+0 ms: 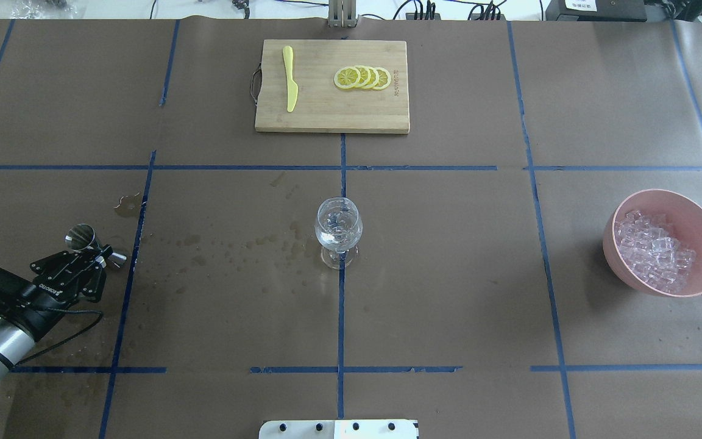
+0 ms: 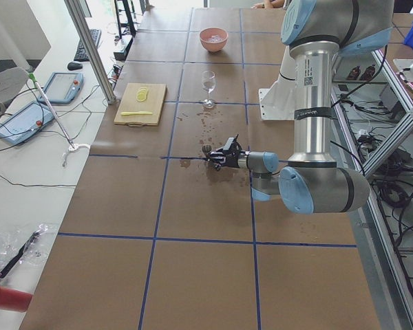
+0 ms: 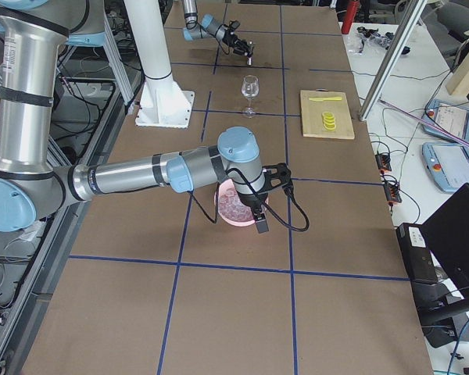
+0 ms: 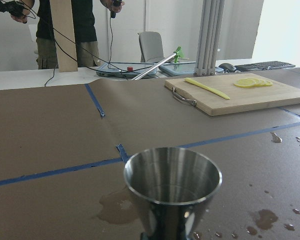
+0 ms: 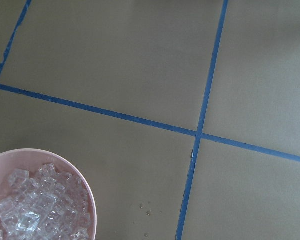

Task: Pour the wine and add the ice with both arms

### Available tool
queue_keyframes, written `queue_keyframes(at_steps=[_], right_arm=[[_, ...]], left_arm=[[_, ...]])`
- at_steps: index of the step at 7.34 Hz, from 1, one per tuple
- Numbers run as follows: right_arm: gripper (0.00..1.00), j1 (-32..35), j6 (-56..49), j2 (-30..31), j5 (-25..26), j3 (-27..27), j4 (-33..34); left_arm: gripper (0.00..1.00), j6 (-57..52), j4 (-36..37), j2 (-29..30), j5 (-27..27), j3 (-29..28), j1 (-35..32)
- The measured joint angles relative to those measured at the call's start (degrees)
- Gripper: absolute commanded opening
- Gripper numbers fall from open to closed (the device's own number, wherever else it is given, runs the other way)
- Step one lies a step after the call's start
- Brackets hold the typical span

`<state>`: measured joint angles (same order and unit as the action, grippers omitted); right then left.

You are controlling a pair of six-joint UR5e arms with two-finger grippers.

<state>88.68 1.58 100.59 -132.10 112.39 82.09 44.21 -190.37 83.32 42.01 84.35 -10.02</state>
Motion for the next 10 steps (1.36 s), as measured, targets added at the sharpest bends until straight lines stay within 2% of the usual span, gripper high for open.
queue_keyframes(at_steps=[3,5,6,8,10], right_arm=[[1.00,0.0,0.0,0.1,0.0,0.0,0.0],[1.00,0.0,0.0,0.1,0.0,0.0,0.0],[1.00,0.0,0.0,0.1,0.0,0.0,0.0],[1.00,-0.1,0.0,0.1,0.0,0.0,0.0],[1.00,-0.1,0.0,0.1,0.0,0.0,0.0]], left_arm=[[0.00,0.0,0.0,0.0,0.0,-0.1,0.1],[0.08,0.0,0.0,0.1,0.0,-0.1,0.1],[0.16,0.0,0.1,0.1,0.1,-0.1,0.2],[0.26,0.0,0.1,0.1,0.1,-0.2,0.2],[0.32,0.0,0.1,0.1,0.0,-0.2,0.3]])
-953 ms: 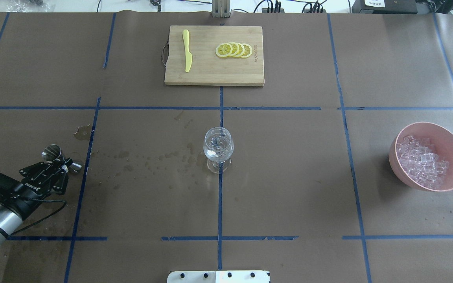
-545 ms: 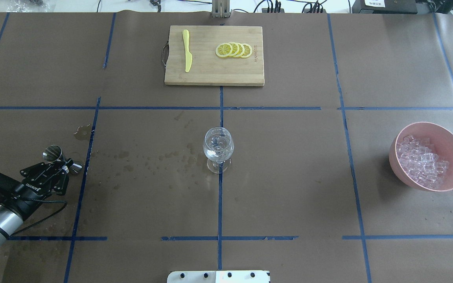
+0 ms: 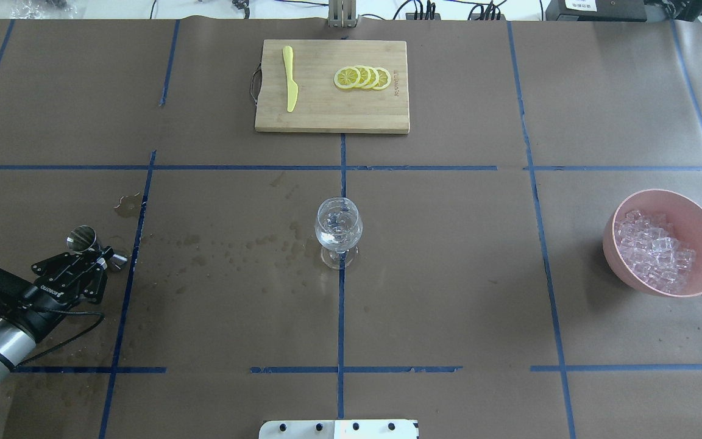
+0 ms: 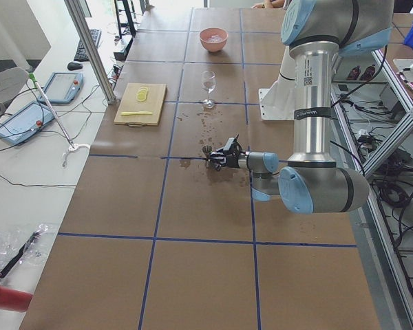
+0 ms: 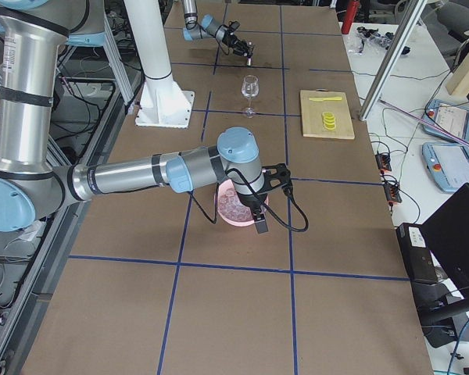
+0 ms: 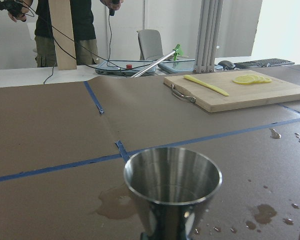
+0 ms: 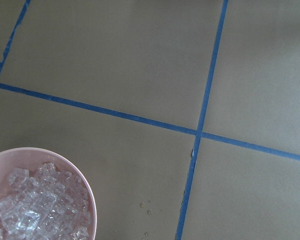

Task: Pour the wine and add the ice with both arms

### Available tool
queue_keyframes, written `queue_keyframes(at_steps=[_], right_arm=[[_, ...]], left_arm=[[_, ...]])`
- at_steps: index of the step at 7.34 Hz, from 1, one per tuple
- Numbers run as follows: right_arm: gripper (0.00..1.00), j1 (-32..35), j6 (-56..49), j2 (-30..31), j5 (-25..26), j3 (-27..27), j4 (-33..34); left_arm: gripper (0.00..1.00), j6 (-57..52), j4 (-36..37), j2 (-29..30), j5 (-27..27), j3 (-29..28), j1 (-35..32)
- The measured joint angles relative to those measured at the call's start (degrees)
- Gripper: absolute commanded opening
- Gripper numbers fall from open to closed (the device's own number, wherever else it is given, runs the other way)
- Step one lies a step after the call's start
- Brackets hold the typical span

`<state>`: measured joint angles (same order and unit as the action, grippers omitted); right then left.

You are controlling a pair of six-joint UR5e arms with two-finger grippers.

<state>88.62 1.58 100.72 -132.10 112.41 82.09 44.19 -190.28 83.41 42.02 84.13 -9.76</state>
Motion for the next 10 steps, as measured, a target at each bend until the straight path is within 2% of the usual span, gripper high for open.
queue_keyframes(at_steps=[1,2,3,4,7,10], right_arm=[[1.00,0.0,0.0,0.0,0.0,0.0,0.0],[1.00,0.0,0.0,0.0,0.0,0.0,0.0],[1.00,0.0,0.0,0.0,0.0,0.0,0.0],[1.00,0.0,0.0,0.0,0.0,0.0,0.0],[1.00,0.0,0.1,-0.1,0.0,0.0,0.0],[1.00,0.0,0.0,-0.2,0.0,0.0,0.0]], left_arm=[[0.43,0.0,0.0,0.0,0.0,0.0,0.0],[0.61,0.0,0.0,0.0,0.0,0.0,0.0],[0.87,0.0,0.0,0.0,0.0,0.1,0.0],[0.99,0.0,-0.1,0.0,0.0,0.1,0.0],[1.00,0.0,-0.6,0.0,-2.4,0.6,-0.1],[1.00,-0.1,-1.7,-0.1,-9.6,3.6,-0.3]])
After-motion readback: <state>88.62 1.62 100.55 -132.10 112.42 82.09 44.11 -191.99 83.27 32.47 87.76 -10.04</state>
